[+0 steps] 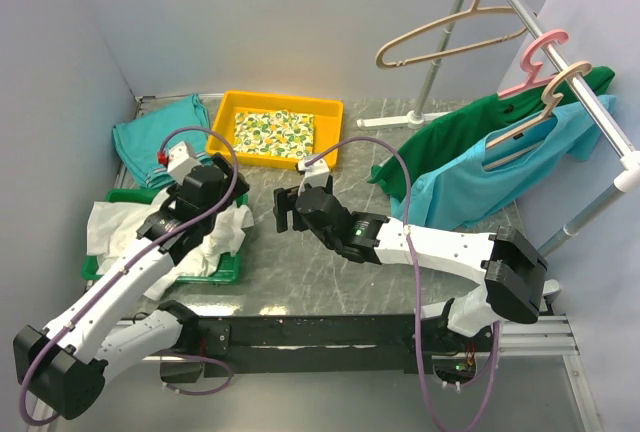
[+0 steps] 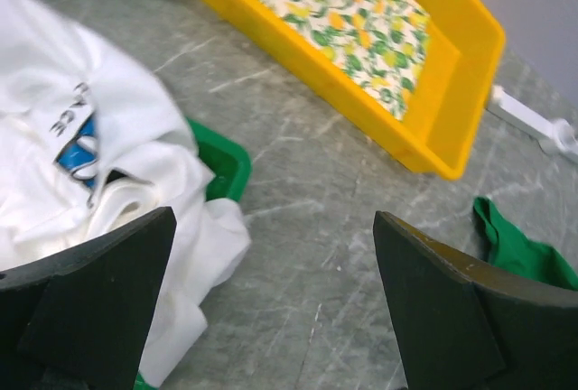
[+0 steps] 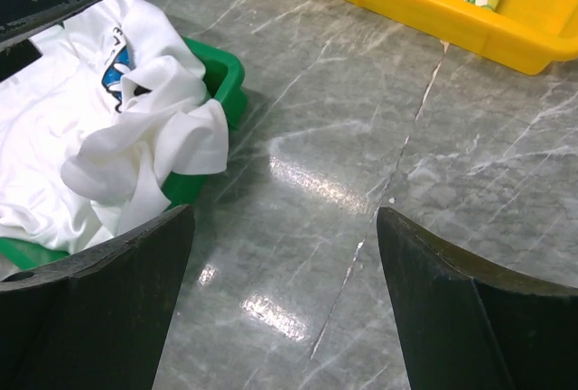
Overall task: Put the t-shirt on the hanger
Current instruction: Pick up the T-shirt and place it in the bin.
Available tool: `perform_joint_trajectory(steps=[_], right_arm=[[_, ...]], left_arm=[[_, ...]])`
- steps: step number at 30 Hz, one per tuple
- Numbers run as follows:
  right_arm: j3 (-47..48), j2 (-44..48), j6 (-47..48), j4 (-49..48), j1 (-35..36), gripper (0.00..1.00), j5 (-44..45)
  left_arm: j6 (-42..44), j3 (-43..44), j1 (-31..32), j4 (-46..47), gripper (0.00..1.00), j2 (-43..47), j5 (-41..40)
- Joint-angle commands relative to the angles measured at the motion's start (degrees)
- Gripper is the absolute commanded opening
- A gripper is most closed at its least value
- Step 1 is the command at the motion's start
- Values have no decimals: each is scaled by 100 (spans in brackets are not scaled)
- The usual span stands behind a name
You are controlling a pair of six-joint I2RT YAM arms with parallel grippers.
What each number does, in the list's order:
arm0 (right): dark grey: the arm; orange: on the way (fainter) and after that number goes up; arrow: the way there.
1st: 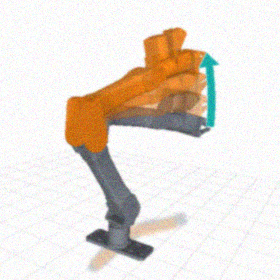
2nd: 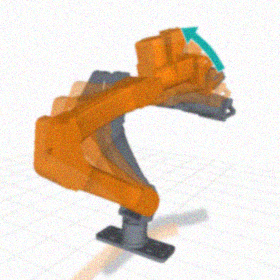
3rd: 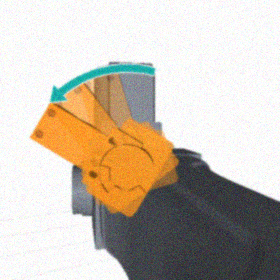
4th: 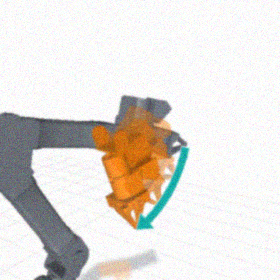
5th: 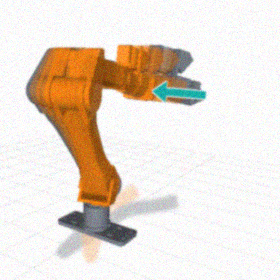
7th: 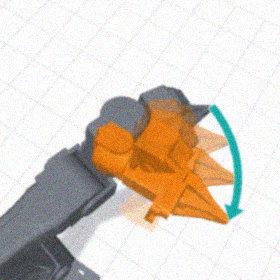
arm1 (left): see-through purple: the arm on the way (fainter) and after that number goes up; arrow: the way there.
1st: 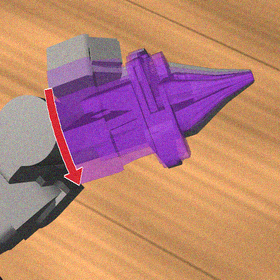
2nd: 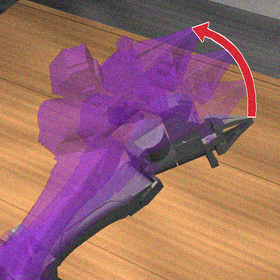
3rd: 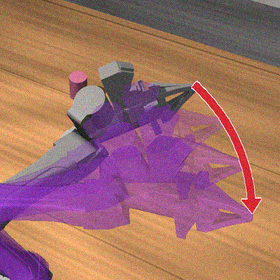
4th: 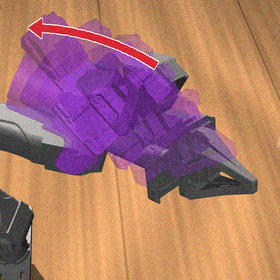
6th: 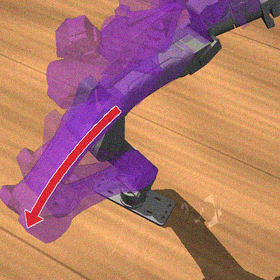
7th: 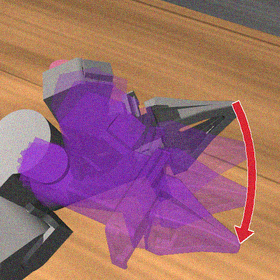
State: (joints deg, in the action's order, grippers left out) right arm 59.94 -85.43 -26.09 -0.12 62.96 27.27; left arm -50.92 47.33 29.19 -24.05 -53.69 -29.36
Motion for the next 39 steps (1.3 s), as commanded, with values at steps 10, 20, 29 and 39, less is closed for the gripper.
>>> perform_joint_trajectory(steps=[10,20,29,39], right_arm=[[71,88,7,-93,-47,89,-257],[123,79,33,-41,-47,89,-230],[772,-193,296,-23,-38,89,-968],[1440,-1115,271,-471,6,89,-2392]], left_arm=[[-2071,-372,-1,-1910,96,-123,-447],[-2238,-1252,8,-952,47,-81,-218],[-949,-120,-1,-1040,1,825,-729],[-314,698,-1,-1277,1,1097,-535]])
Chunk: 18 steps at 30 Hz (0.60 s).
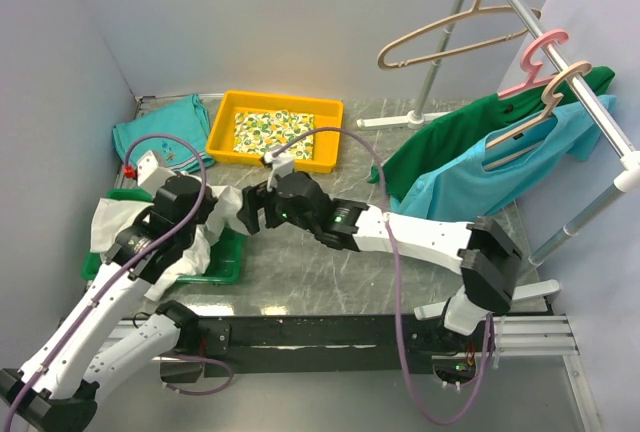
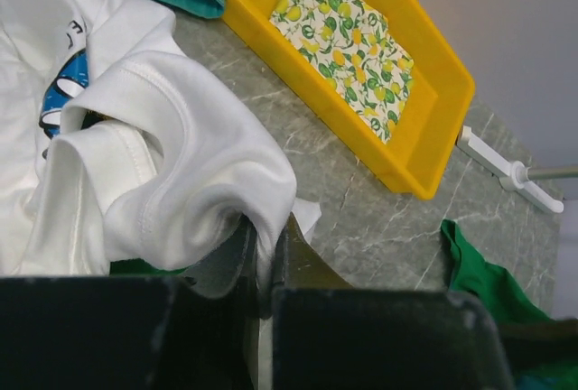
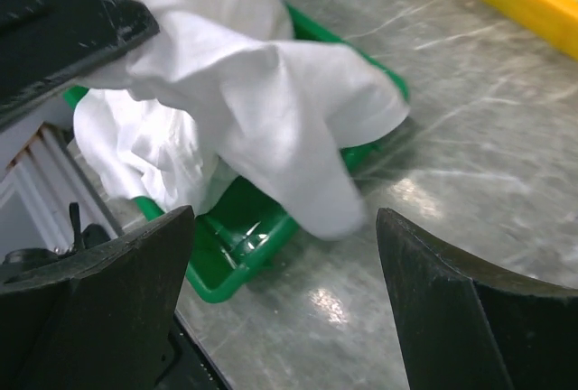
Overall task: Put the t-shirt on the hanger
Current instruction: Pick up the T-shirt and place it in the bin.
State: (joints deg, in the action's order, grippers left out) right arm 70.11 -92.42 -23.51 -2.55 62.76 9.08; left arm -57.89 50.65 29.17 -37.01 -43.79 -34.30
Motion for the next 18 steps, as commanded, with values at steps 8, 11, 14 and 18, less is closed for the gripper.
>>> perform_joint_trajectory(steps=[8,11,14,18], right_arm=[[1023,-830,145,-185,263,89,-207],[1206,-979,-48,209,263,83,348],[1225,-1094,-154,299,167,62,594],[1013,-743,-260,192,-44,0,875]], left_arm=[[734,630,10,115,1,108,292],[858,656,10,334,1,46,835],[814,630,1,590,1,125,1126],[867,822,10,713,16,3,1347]])
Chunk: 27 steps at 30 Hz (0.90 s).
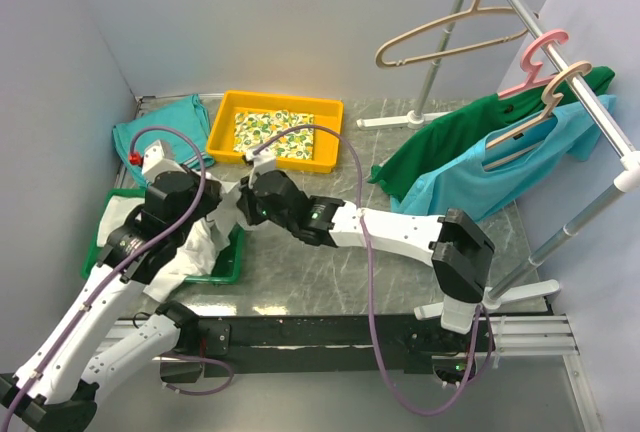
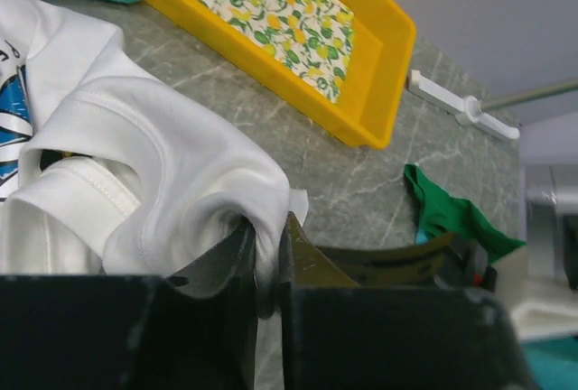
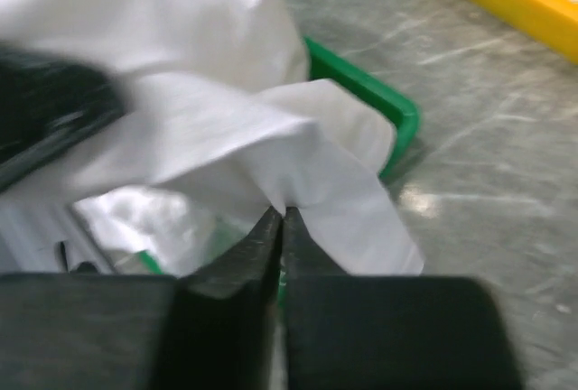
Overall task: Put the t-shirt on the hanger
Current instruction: Pick up the T-shirt and place it in the bin, then place the T-shirt at the center of the board.
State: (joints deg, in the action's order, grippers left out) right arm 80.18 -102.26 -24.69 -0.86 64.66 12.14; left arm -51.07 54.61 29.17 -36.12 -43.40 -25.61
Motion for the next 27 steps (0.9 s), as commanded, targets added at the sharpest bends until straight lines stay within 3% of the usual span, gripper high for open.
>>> perform_joint_trajectory(steps=[1,2,6,9,12,16,17,19,20,23,27], right_arm=[[128,294,-81,329,-296,0,875],[408,399,-19,498,-305,0,1052],[832,777,175,1184,-402,0,2002],[412,1128,-61,1326,-744,0,2073],[-309,1331,-543,1351,-1420,0,1652],[-758,1367,-520,1194,-1773,2,1283],[-611,1245,-485,1272,-1747,8,1256],[-478,1112,-432,1387,-1686,22,1072],[-442,1051,-406,1352,-1650,39,1019],[-355,980,-291,1255,-1431,57,1044],[-152,839,-159,1264,-1184,62,1063]], left_arm=[[211,471,10,684,28,-81,478],[229,515,1,755,34,-186,495],[273,665,10,949,71,-494,671],[80,569,1,739,85,-547,435],[-227,244,1,423,86,-267,-30],[-648,-222,1,-87,77,50,-312],[-737,-388,1,-219,71,59,-357],[-1000,-634,10,-457,69,129,-358],[-1036,-949,10,-414,66,156,-279],[-1124,-1565,10,-10,59,156,150],[-1046,-1831,19,473,57,-107,547]])
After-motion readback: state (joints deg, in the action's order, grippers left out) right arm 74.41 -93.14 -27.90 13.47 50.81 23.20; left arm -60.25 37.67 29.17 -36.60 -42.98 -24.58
